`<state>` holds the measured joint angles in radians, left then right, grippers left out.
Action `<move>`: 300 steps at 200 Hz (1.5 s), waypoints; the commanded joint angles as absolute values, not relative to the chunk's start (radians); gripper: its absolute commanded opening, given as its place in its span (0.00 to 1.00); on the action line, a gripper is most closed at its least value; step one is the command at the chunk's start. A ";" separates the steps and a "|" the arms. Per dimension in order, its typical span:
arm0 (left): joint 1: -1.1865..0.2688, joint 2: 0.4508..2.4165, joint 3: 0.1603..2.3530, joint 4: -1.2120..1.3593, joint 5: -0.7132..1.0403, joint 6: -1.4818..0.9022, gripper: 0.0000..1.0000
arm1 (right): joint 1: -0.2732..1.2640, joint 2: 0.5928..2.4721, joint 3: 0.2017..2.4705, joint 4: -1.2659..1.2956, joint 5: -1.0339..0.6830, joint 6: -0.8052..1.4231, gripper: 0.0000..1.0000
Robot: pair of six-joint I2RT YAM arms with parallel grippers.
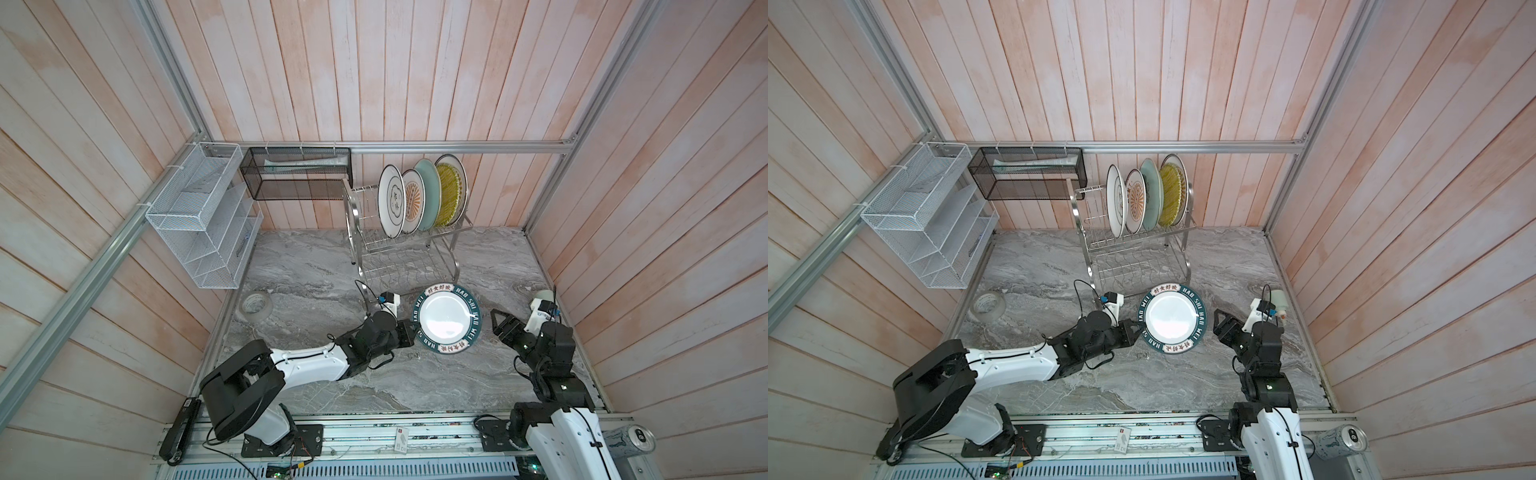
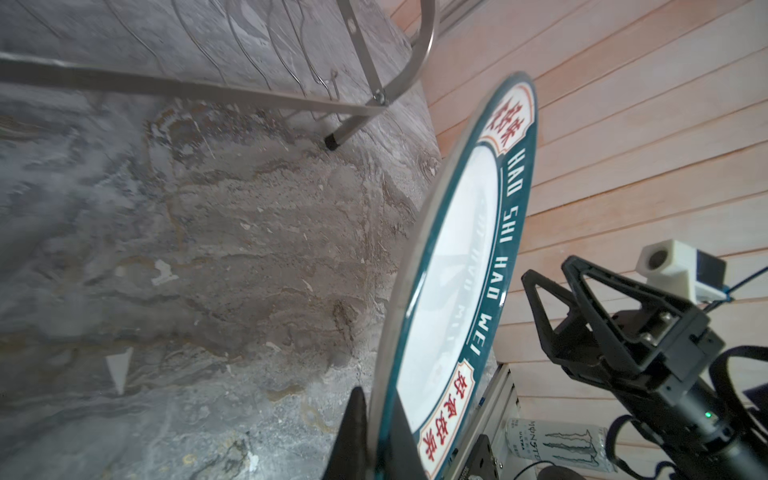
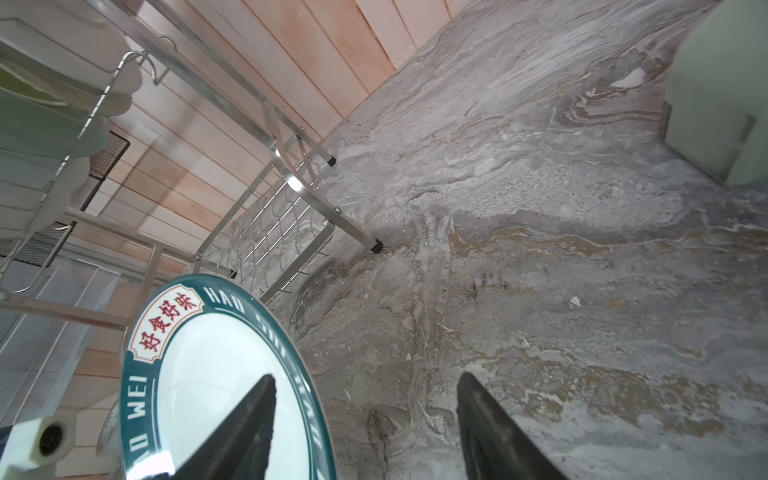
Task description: Load the plates into the dish rack
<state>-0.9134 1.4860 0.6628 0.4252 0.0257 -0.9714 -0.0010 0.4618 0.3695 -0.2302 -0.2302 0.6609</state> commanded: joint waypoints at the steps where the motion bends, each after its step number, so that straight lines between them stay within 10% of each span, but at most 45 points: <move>1: -0.863 1.406 0.620 0.451 0.019 -0.958 0.00 | -0.005 0.456 0.379 -0.172 -0.333 0.661 0.69; 75: -0.718 1.180 0.481 0.464 0.104 -0.922 0.00 | 0.020 0.467 0.227 0.196 -0.629 0.843 0.74; 208: -0.705 1.182 0.448 0.623 0.234 -0.907 0.00 | 0.468 0.693 0.276 0.357 -0.283 0.817 0.70; 300: -0.705 1.237 0.457 0.699 0.307 -0.928 0.00 | 0.518 0.799 0.346 0.425 -0.270 0.793 0.41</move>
<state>-0.7086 1.2285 0.4519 0.5964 0.2729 -0.9245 0.5079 0.7864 0.3069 0.3840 -0.2874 0.8082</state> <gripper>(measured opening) 0.074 0.446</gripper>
